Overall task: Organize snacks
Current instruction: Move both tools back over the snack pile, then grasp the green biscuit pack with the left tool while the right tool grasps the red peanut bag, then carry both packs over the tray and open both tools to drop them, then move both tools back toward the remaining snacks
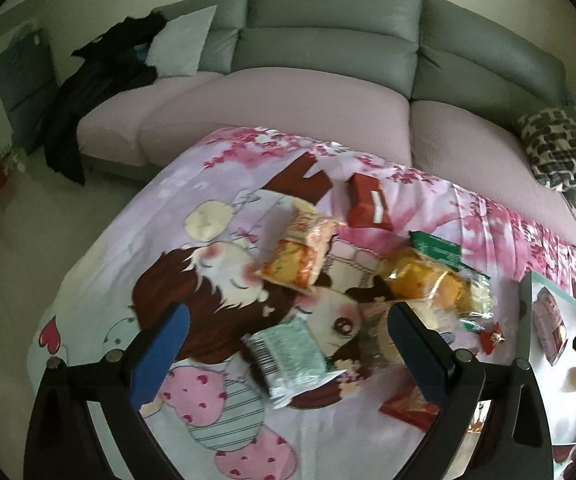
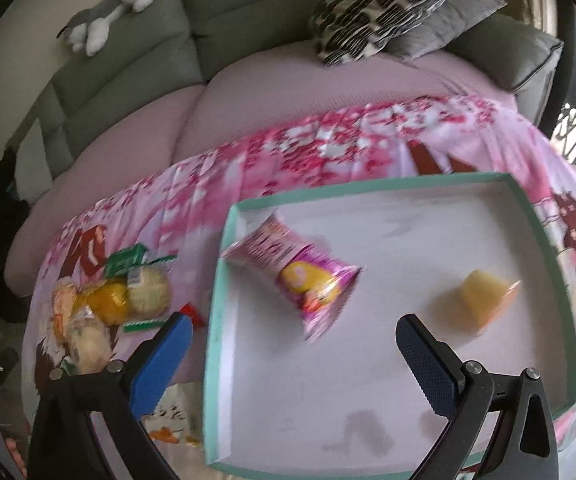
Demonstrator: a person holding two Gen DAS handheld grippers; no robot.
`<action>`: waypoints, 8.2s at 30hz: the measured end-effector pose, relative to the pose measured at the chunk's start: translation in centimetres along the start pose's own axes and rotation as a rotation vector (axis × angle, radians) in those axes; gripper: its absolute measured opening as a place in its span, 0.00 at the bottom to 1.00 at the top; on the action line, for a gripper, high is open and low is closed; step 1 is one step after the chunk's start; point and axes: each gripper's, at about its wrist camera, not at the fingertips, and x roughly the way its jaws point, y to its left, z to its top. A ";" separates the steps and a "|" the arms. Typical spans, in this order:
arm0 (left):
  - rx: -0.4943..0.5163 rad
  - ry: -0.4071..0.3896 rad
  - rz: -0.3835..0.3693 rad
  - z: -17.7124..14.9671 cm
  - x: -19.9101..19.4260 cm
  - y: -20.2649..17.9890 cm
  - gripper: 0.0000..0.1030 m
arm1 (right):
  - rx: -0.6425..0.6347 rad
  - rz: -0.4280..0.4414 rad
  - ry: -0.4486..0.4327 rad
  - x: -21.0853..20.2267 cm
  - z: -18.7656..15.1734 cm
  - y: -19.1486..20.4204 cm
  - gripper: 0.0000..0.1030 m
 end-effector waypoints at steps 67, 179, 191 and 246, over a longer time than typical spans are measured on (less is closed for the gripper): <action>-0.196 0.297 -0.113 -3.3 10.0 2.2 0.55 | -0.304 0.225 0.159 4.4 -6.6 15.7 0.59; 0.548 0.146 -0.422 -9.4 -0.7 -28.6 0.55 | 0.335 -0.107 0.018 -3.3 -1.3 -13.8 0.59; 0.524 0.113 -0.395 -8.6 -1.1 -27.7 0.65 | 0.355 -0.110 0.033 -2.9 -1.4 -14.2 0.69; -0.062 -0.028 0.022 0.3 -1.0 -1.4 0.96 | -0.046 0.127 -0.056 -3.3 -1.4 3.0 1.00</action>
